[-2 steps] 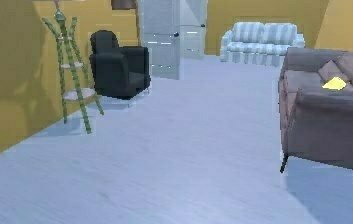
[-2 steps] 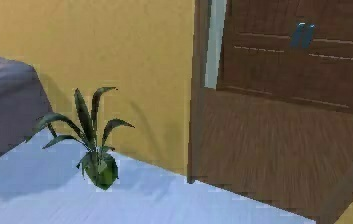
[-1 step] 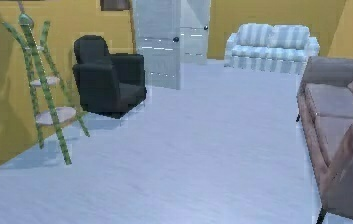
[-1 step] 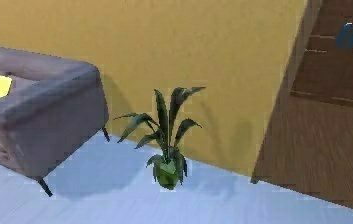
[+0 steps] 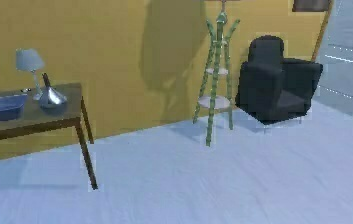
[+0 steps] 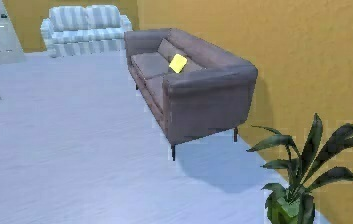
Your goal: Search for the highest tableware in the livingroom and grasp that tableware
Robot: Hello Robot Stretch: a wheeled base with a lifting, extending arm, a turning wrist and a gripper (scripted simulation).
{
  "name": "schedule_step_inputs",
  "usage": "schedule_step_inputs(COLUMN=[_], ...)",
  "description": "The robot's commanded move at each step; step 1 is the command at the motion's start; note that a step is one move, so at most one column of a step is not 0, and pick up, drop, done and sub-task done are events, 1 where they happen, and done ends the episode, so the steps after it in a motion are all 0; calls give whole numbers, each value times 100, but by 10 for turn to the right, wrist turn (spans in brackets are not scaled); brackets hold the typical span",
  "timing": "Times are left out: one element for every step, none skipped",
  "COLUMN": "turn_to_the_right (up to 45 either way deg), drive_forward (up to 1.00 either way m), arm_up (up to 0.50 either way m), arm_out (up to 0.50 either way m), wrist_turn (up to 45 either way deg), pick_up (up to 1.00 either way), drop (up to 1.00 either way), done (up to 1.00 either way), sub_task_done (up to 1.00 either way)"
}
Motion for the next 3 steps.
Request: schedule_step_inputs(turn_to_the_right=[-300, -30, 0], drive_forward=[0, 0, 90], arm_up=[0, 0, 0], arm_out=[0, 0, 0], wrist_turn=[0, 0, 0], pick_up=[0, 0, 0], drop=[0, 0, 0], done=[0, 0, 0], sub_task_done=[0, 0, 0])
